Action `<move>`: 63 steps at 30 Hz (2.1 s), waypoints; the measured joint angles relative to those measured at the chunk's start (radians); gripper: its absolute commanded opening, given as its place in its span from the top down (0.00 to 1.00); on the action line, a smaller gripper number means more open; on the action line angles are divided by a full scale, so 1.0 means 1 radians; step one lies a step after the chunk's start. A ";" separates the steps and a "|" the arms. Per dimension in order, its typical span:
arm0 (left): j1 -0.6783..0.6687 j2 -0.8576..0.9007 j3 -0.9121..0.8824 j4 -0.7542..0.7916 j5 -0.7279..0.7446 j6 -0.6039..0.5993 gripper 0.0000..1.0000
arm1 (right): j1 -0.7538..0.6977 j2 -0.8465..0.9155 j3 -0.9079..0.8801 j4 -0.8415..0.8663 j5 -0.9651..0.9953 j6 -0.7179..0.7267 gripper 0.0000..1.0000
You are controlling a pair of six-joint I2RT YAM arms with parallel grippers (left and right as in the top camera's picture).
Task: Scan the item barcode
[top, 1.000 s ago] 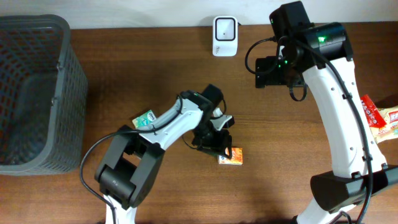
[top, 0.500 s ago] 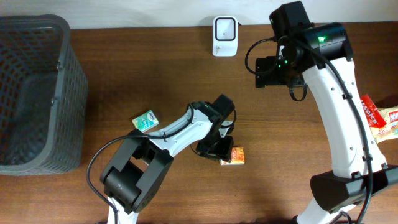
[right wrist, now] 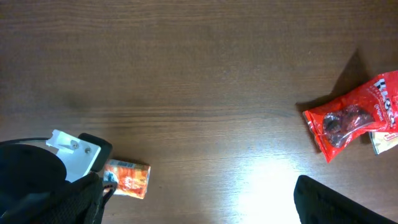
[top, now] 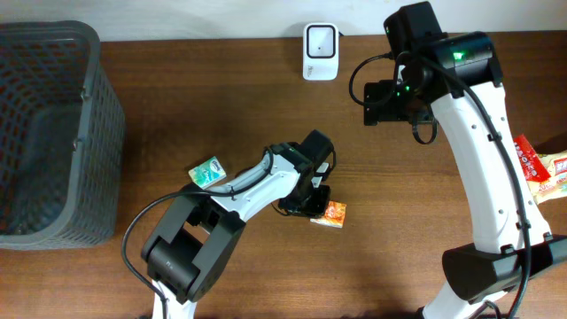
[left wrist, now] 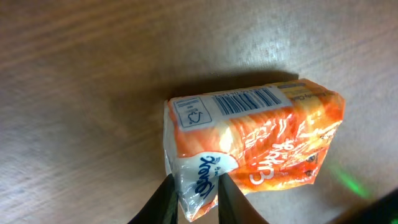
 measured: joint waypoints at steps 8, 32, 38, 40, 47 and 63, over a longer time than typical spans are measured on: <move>0.140 -0.001 0.001 0.140 -0.074 0.007 0.67 | 0.000 0.000 0.000 0.000 0.000 0.000 0.02; 0.431 -0.013 0.908 -0.650 -0.398 0.234 0.01 | 0.000 0.000 -0.002 0.027 -0.037 0.004 0.01; 0.489 -0.012 0.908 -0.705 -0.412 0.206 0.01 | 0.000 0.006 -0.003 0.196 -0.136 -0.005 0.01; 0.486 -0.011 0.908 -0.705 -0.412 0.198 0.01 | 0.000 0.025 -0.003 0.184 -0.185 -0.031 0.01; 0.482 -0.009 0.908 -0.687 -0.412 0.192 0.01 | 0.028 0.273 -0.050 0.179 -0.344 -0.164 0.00; 0.482 -0.009 0.908 -0.686 -0.412 0.189 0.01 | 0.045 0.536 -0.094 0.231 -0.620 -0.608 0.42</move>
